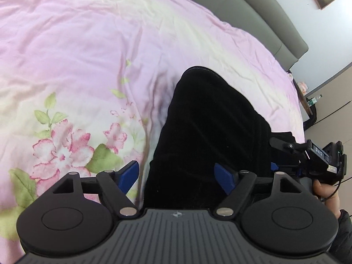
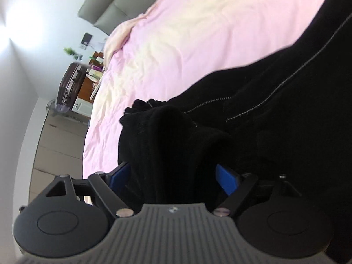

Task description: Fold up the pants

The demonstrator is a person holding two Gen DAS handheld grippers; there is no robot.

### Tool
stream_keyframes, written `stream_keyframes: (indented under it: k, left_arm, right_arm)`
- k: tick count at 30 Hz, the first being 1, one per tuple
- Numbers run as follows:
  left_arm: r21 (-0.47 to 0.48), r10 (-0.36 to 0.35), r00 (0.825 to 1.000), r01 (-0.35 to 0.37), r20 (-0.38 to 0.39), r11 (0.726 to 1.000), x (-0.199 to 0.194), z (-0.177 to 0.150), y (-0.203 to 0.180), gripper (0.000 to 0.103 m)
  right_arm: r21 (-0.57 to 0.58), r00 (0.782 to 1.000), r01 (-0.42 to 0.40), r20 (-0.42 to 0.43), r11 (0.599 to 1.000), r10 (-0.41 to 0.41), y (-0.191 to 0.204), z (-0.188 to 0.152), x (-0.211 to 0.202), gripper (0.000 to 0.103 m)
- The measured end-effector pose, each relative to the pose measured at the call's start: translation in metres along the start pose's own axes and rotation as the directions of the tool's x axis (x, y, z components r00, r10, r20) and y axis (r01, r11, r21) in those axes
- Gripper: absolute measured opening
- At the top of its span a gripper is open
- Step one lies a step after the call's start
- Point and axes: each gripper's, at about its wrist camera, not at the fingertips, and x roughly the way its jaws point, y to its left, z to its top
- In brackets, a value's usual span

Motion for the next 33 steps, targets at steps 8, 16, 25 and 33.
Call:
stream_keyframes:
  k: [8, 16, 25, 33]
  left_arm:
    - [-0.093, -0.058, 0.995, 0.05, -0.083, 0.994, 0.059, 0.009, 0.018, 0.065]
    - [-0.007, 0.003, 0.999, -0.004, -0.054, 1.0, 0.054, -0.003, 0.006, 0.052]
    - [0.021, 0.049, 0.999, -0.048, -0.016, 0.999, 0.049, -0.005, -0.001, 0.06]
    - [0.089, 0.17, 0.983, -0.176, 0.074, 0.98, 0.046, -0.004, -0.031, 0.054]
  right_arm:
    - [-0.261, 0.999, 0.031, 0.029, 0.965, -0.024, 0.033, 0.034, 0.038, 0.026]
    - [-0.261, 1.0, -0.02, -0.013, 0.965, 0.018, 0.024, 0.054, 0.036, 0.021]
    - [-0.272, 0.997, 0.061, 0.071, 0.96, -0.043, -0.001, 0.024, 0.009, 0.038]
    - [-0.385, 0.986, 0.164, 0.091, 0.908, -0.139, 0.014, -0.044, -0.01, 0.033]
